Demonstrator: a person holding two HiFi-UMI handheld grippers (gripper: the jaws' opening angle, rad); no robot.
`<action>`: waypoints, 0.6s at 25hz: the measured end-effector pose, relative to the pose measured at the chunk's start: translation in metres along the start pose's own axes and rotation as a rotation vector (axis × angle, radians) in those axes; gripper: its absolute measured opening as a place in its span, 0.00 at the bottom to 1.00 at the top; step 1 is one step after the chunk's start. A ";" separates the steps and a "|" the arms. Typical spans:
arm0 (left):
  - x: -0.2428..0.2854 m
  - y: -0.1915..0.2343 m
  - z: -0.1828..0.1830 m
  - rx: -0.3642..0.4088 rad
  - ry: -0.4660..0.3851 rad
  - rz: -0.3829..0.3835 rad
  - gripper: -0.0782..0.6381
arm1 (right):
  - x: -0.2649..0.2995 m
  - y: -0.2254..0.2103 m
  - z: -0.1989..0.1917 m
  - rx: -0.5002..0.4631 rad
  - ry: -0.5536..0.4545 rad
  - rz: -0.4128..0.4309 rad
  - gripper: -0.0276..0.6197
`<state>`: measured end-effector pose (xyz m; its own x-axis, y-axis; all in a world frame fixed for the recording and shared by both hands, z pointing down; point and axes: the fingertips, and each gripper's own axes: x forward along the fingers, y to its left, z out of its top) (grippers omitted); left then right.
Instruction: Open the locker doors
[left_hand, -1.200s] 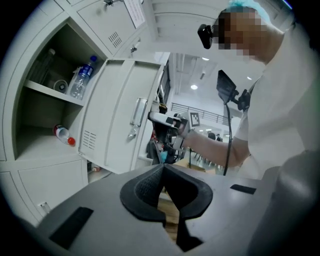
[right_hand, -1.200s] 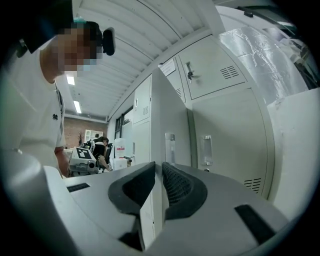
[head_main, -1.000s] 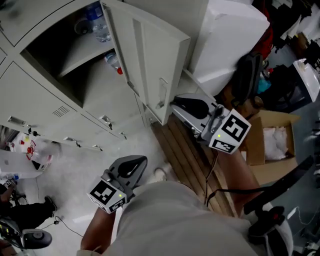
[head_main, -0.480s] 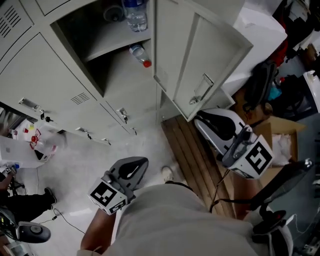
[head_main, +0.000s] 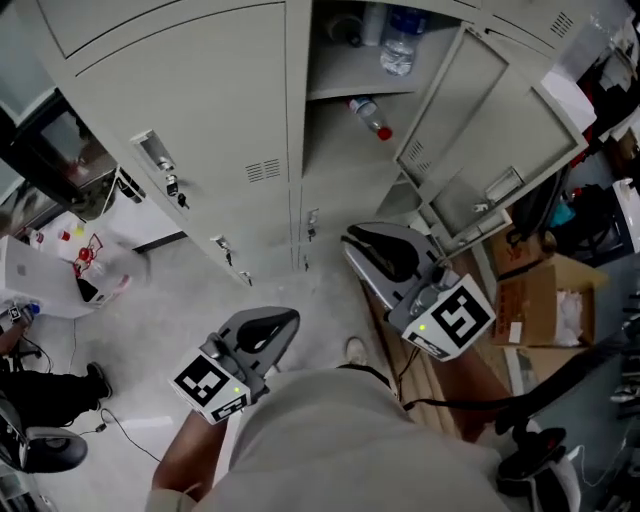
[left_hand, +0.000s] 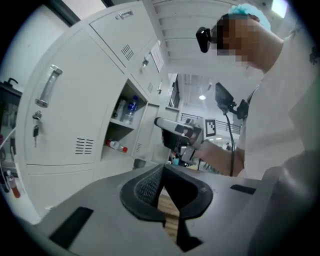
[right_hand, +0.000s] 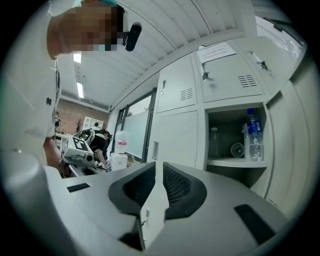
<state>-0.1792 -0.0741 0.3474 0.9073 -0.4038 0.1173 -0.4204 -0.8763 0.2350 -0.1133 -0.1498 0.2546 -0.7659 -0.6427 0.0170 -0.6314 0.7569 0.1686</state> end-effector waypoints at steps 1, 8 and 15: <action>-0.014 0.006 -0.001 0.001 -0.008 0.015 0.12 | 0.017 0.009 -0.002 -0.008 0.006 0.001 0.11; -0.110 0.034 -0.010 0.026 0.000 0.084 0.12 | 0.119 0.065 -0.011 0.018 0.045 -0.001 0.11; -0.182 0.060 -0.020 0.048 -0.006 0.165 0.12 | 0.210 0.084 -0.007 0.064 0.053 -0.018 0.11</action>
<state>-0.3697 -0.0483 0.3596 0.8258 -0.5451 0.1449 -0.5634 -0.8091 0.1671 -0.3265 -0.2220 0.2792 -0.7479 -0.6604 0.0671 -0.6528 0.7501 0.1062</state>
